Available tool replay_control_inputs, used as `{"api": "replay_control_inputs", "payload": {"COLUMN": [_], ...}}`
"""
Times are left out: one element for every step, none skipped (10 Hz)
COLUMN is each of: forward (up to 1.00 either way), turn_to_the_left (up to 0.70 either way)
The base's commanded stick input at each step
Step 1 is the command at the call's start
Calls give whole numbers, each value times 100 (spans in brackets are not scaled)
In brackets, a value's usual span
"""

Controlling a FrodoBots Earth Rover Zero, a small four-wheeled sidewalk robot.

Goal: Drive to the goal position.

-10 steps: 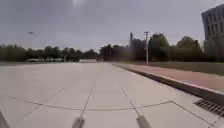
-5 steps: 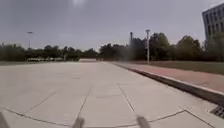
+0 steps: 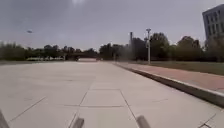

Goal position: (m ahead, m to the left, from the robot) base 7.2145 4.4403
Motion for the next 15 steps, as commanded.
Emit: {"api": "replay_control_inputs", "payload": {"forward": [70,70,70,70,70,70,70,70,70,70,70,70,70,70,70], "turn_to_the_left": [0,0,0,0,0,0,0,0,0,0,0,0,0,0,0]}}
